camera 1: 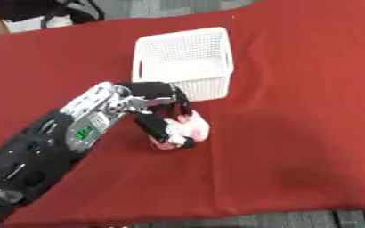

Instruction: Pick up objects on the table and place them in the box.

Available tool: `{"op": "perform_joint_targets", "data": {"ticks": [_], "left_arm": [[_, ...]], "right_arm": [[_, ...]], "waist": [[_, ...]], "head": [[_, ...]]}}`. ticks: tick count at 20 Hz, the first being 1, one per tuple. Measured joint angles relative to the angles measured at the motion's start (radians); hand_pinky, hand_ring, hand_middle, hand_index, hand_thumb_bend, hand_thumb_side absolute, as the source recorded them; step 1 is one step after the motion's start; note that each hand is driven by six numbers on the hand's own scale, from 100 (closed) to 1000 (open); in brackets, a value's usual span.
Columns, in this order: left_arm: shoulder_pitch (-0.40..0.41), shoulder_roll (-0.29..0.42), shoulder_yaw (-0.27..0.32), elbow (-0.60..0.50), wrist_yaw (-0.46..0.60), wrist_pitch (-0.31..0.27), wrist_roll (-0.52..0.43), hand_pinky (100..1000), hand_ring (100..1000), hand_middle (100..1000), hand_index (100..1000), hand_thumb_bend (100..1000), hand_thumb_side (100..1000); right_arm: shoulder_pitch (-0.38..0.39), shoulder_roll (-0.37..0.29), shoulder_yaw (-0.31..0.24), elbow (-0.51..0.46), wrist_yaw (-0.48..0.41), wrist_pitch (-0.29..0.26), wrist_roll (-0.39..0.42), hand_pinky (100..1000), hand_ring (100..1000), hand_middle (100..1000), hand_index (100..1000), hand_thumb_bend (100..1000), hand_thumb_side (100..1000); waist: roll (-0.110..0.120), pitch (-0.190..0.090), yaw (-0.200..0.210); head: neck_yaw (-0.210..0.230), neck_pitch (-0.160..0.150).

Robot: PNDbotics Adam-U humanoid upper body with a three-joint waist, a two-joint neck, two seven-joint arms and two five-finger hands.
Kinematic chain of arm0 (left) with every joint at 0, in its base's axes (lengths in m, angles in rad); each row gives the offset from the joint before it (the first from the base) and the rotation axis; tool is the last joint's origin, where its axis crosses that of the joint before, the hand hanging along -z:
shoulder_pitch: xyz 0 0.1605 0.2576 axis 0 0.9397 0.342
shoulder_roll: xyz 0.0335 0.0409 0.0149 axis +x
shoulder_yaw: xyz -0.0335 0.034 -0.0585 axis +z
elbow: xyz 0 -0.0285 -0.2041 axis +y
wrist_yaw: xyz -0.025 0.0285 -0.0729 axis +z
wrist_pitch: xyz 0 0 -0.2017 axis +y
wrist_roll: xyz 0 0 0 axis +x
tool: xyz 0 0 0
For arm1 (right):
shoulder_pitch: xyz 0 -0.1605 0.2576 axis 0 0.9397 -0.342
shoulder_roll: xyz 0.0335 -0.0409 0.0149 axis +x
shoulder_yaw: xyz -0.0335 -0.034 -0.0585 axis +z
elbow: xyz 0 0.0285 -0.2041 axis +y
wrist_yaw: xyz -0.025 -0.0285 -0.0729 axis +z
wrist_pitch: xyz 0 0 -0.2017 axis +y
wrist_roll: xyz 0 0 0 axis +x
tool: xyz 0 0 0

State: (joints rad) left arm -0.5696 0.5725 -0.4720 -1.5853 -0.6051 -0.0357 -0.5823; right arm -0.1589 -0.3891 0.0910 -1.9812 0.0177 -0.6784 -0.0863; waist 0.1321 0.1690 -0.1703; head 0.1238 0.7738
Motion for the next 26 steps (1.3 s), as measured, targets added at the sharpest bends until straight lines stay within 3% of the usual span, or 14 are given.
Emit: {"op": "perform_joint_targets", "data": {"ticks": [6, 9, 10, 11, 14, 15, 16, 17, 19, 20, 26], "left_arm": [[0.007, -0.018, -0.004, 0.006, 0.000, -0.005, -0.006, 367, 603, 693, 800, 382, 797], [0.008, -0.021, -0.004, 0.005, 0.001, -0.006, -0.006, 361, 596, 685, 797, 257, 726], [0.008, -0.021, -0.004, 0.005, 0.001, -0.006, -0.006, 359, 593, 683, 795, 147, 696], [0.009, -0.021, -0.004, 0.005, 0.002, -0.005, -0.005, 358, 591, 682, 794, 100, 663], [0.016, -0.021, -0.004, 0.001, 0.007, 0.001, 0.002, 353, 583, 675, 785, 100, 514], [0.016, -0.021, -0.004, -0.001, 0.008, 0.004, 0.004, 353, 583, 675, 785, 100, 514], [0.017, -0.021, -0.004, -0.001, 0.009, 0.007, 0.008, 332, 564, 656, 768, 100, 363], [0.017, -0.021, -0.004, -0.002, 0.009, 0.010, 0.012, 316, 547, 636, 753, 100, 281], [0.020, -0.021, -0.003, -0.007, 0.011, 0.018, 0.023, 275, 526, 612, 732, 100, 263], [0.022, -0.020, -0.003, -0.008, 0.013, 0.021, 0.028, 256, 479, 553, 687, 100, 278], [0.024, -0.019, 0.003, -0.015, 0.016, 0.024, 0.047, 269, 482, 561, 692, 100, 259]], "right_arm": [[-0.001, 0.000, 0.000, 0.000, 0.001, 0.000, 0.000, 631, 803, 824, 855, 100, 699], [-0.001, 0.000, 0.000, 0.000, 0.001, 0.000, 0.000, 631, 804, 824, 856, 100, 700], [-0.001, 0.000, 0.000, 0.000, 0.001, 0.000, 0.000, 630, 804, 824, 856, 100, 699], [-0.001, 0.000, 0.000, 0.000, 0.001, 0.000, 0.000, 630, 804, 824, 856, 100, 699], [-0.003, 0.000, 0.000, 0.000, 0.002, 0.001, 0.000, 630, 804, 824, 856, 100, 699], [-0.004, 0.000, 0.000, 0.000, 0.002, 0.001, 0.000, 630, 804, 824, 856, 100, 699], [-0.004, 0.000, 0.000, 0.000, 0.002, 0.001, 0.000, 630, 804, 824, 856, 100, 699], [-0.004, 0.000, 0.000, 0.000, 0.002, 0.001, 0.000, 630, 804, 824, 856, 100, 699], [-0.004, 0.000, 0.000, 0.000, 0.002, 0.002, 0.001, 630, 804, 824, 856, 100, 695], [-0.004, 0.000, 0.000, 0.000, 0.002, 0.003, 0.002, 630, 804, 824, 856, 100, 699], [-0.004, 0.000, -0.003, 0.000, 0.002, 0.005, 0.004, 630, 804, 824, 856, 100, 699]], "waist": [[0.000, 0.006, 0.000], [0.000, 0.006, -0.001], [0.000, 0.006, -0.001], [0.000, 0.006, -0.001], [0.000, 0.006, -0.001], [0.000, 0.006, -0.001], [0.000, 0.006, -0.001], [0.000, 0.006, -0.001], [0.000, 0.006, 0.000], [0.000, 0.006, 0.000], [0.000, 0.006, 0.000]], "head": [[0.000, 0.000], [0.000, 0.000], [0.000, 0.000], [0.000, 0.000], [0.000, 0.000], [0.000, 0.000], [0.000, 0.000], [0.000, 0.000], [0.000, 0.000], [0.000, 0.000], [0.000, 0.000]]}}
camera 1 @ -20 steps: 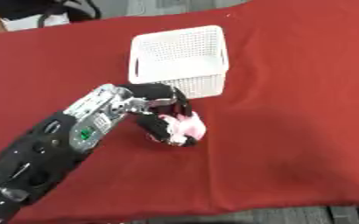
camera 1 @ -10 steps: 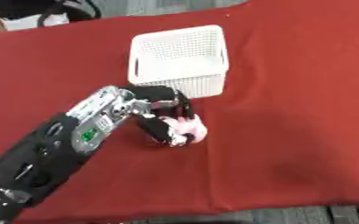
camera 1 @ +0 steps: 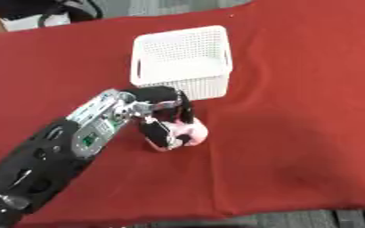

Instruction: Pick up objects on the table and place them in the box.

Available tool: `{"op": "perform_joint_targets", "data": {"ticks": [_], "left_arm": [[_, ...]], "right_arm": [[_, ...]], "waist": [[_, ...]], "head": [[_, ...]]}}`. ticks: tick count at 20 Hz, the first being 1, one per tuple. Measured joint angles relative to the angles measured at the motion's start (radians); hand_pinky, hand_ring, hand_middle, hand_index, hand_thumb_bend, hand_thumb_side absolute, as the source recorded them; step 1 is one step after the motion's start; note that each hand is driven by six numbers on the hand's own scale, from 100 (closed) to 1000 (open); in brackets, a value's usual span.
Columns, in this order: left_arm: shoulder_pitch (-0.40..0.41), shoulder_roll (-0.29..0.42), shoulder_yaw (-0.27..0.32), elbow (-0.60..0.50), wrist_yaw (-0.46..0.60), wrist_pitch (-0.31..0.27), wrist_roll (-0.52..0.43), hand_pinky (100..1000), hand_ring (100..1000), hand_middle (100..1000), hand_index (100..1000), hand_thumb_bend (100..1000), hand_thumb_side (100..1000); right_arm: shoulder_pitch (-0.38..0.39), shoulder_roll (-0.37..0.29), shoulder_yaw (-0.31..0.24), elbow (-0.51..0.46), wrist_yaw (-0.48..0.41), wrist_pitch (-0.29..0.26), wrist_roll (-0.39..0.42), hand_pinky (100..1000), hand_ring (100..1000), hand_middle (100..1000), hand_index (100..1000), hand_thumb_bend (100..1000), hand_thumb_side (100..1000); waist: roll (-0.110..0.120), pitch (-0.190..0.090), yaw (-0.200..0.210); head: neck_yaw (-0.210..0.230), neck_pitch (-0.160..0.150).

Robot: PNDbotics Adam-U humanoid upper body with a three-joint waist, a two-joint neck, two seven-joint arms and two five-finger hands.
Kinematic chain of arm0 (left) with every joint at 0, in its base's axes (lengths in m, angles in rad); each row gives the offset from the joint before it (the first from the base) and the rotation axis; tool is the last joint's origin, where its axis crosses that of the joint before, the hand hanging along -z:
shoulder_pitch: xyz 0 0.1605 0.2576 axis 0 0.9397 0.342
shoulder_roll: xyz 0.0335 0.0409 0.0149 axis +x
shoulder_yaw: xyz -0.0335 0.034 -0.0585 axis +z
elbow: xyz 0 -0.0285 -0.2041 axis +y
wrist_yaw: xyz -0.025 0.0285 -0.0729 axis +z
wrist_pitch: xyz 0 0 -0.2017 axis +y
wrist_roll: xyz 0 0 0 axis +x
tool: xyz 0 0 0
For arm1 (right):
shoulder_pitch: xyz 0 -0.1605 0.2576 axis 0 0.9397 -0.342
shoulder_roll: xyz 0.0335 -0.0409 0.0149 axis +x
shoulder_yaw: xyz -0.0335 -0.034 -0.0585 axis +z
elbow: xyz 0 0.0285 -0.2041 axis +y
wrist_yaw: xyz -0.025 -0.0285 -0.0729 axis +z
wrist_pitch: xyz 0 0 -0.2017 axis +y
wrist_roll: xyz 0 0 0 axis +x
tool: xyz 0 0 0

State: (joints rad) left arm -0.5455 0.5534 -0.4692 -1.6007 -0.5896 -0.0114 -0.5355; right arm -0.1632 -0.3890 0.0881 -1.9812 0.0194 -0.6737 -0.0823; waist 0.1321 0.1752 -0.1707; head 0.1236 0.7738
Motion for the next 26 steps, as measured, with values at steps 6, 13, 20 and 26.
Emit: {"op": "perform_joint_targets", "data": {"ticks": [6, 13, 20, 26], "left_arm": [[-0.001, 0.000, 0.000, -0.009, -0.024, -0.028, -0.024, 368, 591, 685, 806, 290, 519], [-0.019, -0.021, 0.000, -0.010, -0.095, -0.097, -0.101, 422, 631, 726, 833, 508, 569], [-0.022, -0.037, -0.001, -0.002, -0.171, -0.126, -0.099, 349, 563, 647, 776, 249, 320], [-0.021, -0.037, 0.000, 0.002, -0.183, -0.085, 0.009, 100, 308, 334, 457, 100, 162]], "right_arm": [[-0.001, 0.000, -0.003, 0.000, 0.005, -0.001, -0.001, 632, 804, 824, 854, 100, 700], [-0.005, -0.001, -0.010, 0.000, 0.007, -0.009, -0.009, 634, 803, 824, 851, 100, 703], [-0.014, -0.009, -0.015, 0.000, 0.007, -0.014, -0.014, 634, 803, 823, 851, 100, 703], [-0.014, -0.009, -0.015, 0.000, 0.007, -0.014, -0.014, 634, 803, 823, 851, 100, 703]], "waist": [[0.001, 0.000, -0.002], [0.002, 0.000, -0.006], [0.007, 0.000, -0.012], [0.007, 0.000, -0.012]], "head": [[0.000, 0.000], [0.000, 0.000], [-0.001, 0.000], [-0.001, 0.000]]}}
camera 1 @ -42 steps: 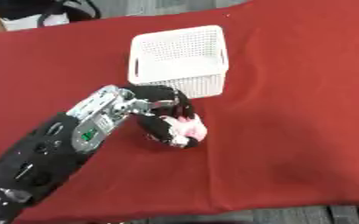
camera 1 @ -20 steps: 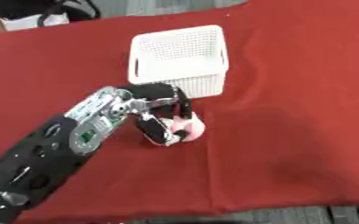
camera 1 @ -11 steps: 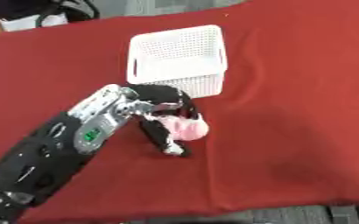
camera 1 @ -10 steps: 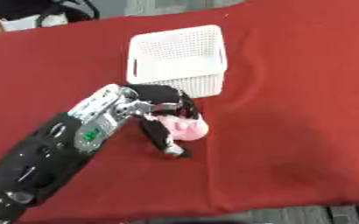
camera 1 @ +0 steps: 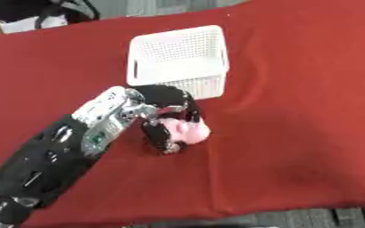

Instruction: Pick up objects on the table and place them in the box.

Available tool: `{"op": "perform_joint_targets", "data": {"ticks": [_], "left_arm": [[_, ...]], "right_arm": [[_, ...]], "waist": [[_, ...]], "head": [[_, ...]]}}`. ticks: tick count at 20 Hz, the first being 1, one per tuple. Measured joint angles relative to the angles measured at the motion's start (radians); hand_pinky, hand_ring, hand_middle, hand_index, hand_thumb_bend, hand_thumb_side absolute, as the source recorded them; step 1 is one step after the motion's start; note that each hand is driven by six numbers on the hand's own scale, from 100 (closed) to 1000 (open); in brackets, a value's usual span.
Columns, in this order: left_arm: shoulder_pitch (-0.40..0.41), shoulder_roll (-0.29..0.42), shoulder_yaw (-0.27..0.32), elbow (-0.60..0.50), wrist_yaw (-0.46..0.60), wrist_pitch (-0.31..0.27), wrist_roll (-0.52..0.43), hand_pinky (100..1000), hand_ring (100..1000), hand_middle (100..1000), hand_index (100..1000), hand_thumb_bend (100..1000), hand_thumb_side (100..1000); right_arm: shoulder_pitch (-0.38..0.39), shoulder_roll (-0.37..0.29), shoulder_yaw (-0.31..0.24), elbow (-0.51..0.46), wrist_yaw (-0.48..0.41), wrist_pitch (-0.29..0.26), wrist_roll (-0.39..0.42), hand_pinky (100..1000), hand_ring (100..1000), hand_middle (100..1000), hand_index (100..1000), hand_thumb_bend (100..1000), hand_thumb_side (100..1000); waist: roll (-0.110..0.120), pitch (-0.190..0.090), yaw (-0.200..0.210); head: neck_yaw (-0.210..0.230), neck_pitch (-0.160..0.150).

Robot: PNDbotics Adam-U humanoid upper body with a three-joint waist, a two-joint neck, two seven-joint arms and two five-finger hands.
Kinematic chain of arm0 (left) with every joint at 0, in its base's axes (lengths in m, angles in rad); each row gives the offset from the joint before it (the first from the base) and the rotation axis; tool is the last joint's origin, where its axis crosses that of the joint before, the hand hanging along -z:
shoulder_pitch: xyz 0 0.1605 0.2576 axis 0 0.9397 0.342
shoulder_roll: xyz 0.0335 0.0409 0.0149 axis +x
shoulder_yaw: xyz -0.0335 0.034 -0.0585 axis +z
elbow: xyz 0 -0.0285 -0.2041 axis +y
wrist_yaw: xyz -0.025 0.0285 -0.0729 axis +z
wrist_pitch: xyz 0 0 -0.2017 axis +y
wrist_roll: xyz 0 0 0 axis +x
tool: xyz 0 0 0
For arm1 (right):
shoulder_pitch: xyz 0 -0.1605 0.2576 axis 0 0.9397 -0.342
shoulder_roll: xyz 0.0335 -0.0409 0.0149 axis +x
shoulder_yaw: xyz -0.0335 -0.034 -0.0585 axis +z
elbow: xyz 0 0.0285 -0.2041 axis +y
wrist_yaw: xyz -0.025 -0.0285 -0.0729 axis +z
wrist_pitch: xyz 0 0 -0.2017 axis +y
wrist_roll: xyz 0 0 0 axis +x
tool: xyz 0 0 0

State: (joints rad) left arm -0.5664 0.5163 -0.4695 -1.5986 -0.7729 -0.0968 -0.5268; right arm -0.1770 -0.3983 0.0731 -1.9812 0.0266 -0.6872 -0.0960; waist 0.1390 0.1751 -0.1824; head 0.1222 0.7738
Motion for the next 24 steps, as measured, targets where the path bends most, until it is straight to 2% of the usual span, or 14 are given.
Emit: {"op": "perform_joint_targets", "data": {"ticks": [4, 6, 7, 8, 12, 15, 19, 24], "left_arm": [[0.001, 0.000, -0.003, 0.001, 0.010, 0.009, 0.055, 100, 261, 264, 392, 100, 135], [0.000, 0.000, -0.005, 0.003, 0.013, 0.008, 0.070, 100, 193, 176, 313, 100, 120], [-0.001, 0.001, -0.005, 0.003, 0.016, 0.008, 0.078, 100, 100, 100, 216, 100, 101], [-0.004, 0.002, -0.004, 0.001, 0.019, 0.009, 0.088, 100, 100, 100, 198, 100, 100], [-0.018, 0.023, 0.022, -0.026, 0.040, 0.012, 0.135, 100, 100, 100, 190, 100, 100], [-0.031, 0.055, 0.064, -0.077, 0.058, 0.023, 0.176, 100, 100, 100, 193, 100, 100], [-0.058, 0.108, 0.149, -0.148, 0.080, 0.066, 0.231, 100, 100, 100, 194, 100, 100], [-0.099, 0.142, 0.235, -0.151, 0.117, 0.126, 0.278, 100, 100, 100, 198, 100, 100]], "right_arm": [[0.000, 0.000, 0.000, 0.000, 0.000, 0.001, 0.001, 633, 803, 822, 851, 100, 703], [0.000, 0.000, 0.000, 0.000, 0.000, 0.004, 0.004, 633, 803, 822, 851, 100, 703], [0.000, 0.000, 0.000, 0.000, 0.000, 0.005, 0.005, 633, 803, 822, 851, 100, 703], [0.000, 0.000, 0.000, 0.000, 0.000, 0.005, 0.005, 633, 803, 822, 851, 100, 703], [0.001, 0.000, 0.000, 0.000, 0.001, 0.009, 0.009, 632, 804, 822, 852, 100, 702], [0.002, 0.000, 0.000, 0.000, 0.001, 0.011, 0.009, 632, 804, 822, 853, 100, 702], [0.011, 0.000, 0.000, 0.000, 0.004, 0.018, 0.009, 632, 804, 822, 853, 100, 701], [0.013, 0.000, 0.000, 0.000, 0.007, 0.019, 0.010, 631, 804, 822, 854, 100, 701]], "waist": [[0.000, 0.000, 0.000], [0.000, 0.000, 0.000], [0.000, 0.000, 0.000], [0.000, 0.000, 0.001], [0.000, 0.000, 0.006], [0.000, -0.002, 0.008], [0.002, -0.009, 0.014], [0.004, -0.013, 0.018]], "head": [[0.000, 0.000], [0.000, 0.000], [0.000, 0.000], [0.000, 0.000], [-0.003, 0.000], [-0.009, 0.000], [-0.017, 0.000], [-0.025, 0.000]]}}
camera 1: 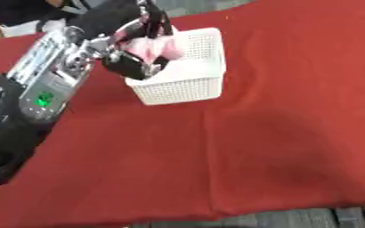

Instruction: Pick up objects on the table and place them in the box.

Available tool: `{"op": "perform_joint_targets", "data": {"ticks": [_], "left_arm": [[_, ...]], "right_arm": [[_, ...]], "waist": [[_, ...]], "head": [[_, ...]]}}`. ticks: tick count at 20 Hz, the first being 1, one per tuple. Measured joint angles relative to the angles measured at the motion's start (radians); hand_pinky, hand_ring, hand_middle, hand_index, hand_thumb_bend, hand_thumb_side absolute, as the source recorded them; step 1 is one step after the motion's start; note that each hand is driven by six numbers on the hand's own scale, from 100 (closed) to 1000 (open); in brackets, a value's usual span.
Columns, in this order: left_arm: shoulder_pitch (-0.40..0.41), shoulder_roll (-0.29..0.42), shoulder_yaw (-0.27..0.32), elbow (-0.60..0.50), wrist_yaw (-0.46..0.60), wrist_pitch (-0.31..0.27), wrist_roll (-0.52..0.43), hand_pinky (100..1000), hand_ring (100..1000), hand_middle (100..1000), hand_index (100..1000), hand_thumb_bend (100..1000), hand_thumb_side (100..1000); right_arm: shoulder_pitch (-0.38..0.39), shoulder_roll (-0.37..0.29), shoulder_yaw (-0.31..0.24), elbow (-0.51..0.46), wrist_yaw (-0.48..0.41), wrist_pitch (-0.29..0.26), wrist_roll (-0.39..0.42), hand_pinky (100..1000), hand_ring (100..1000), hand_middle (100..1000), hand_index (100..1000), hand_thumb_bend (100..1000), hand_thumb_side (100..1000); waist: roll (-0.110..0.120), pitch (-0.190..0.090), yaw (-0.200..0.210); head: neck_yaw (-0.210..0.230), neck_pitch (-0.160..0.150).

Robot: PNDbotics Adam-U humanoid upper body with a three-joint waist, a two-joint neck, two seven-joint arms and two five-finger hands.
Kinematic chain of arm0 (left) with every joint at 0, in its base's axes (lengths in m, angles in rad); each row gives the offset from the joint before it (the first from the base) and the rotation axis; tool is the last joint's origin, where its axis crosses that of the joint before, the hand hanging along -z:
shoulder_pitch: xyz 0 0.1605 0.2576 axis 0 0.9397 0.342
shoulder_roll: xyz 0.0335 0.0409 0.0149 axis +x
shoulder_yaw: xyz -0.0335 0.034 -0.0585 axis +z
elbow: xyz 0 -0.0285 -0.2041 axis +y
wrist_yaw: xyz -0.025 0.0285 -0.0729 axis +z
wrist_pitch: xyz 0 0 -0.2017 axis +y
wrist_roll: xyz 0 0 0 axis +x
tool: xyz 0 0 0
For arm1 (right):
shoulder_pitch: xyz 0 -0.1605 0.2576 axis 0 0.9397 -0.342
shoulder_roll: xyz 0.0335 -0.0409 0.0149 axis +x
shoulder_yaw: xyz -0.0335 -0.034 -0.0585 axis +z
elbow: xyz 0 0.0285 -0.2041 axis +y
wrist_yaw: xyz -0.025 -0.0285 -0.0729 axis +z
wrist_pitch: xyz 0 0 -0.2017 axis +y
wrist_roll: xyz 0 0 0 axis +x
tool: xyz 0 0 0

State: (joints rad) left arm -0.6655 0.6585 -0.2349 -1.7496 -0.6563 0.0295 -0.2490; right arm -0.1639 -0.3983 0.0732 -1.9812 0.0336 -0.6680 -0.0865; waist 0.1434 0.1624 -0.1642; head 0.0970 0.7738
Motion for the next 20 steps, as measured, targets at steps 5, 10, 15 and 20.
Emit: {"op": "perform_joint_targets", "data": {"ticks": [5, 10, 15, 20], "left_arm": [[-0.058, -0.008, 0.031, 0.067, 0.007, 0.019, 0.028, 100, 100, 100, 216, 100, 100], [-0.100, -0.048, 0.031, 0.158, -0.008, 0.006, 0.048, 100, 100, 100, 230, 100, 100], [-0.142, -0.100, 0.030, 0.243, -0.062, -0.018, 0.075, 100, 104, 100, 253, 100, 100], [-0.163, -0.137, 0.025, 0.325, -0.113, -0.041, 0.104, 100, 115, 107, 265, 100, 100]], "right_arm": [[0.005, 0.000, 0.000, 0.000, 0.001, 0.004, 0.004, 631, 804, 821, 854, 100, 700], [0.005, 0.000, 0.001, 0.000, 0.001, 0.004, 0.005, 631, 804, 821, 854, 100, 700], [0.004, 0.000, 0.002, 0.000, 0.001, 0.002, 0.007, 632, 805, 821, 853, 100, 701], [-0.001, 0.000, 0.006, 0.000, 0.000, 0.003, 0.014, 633, 805, 821, 852, 100, 702]], "waist": [[0.002, 0.000, -0.001], [0.004, 0.000, -0.007], [0.004, 0.002, -0.013], [0.005, 0.003, -0.019]], "head": [[0.000, 0.000], [0.000, 0.000], [0.000, 0.000], [0.000, 0.000]]}}
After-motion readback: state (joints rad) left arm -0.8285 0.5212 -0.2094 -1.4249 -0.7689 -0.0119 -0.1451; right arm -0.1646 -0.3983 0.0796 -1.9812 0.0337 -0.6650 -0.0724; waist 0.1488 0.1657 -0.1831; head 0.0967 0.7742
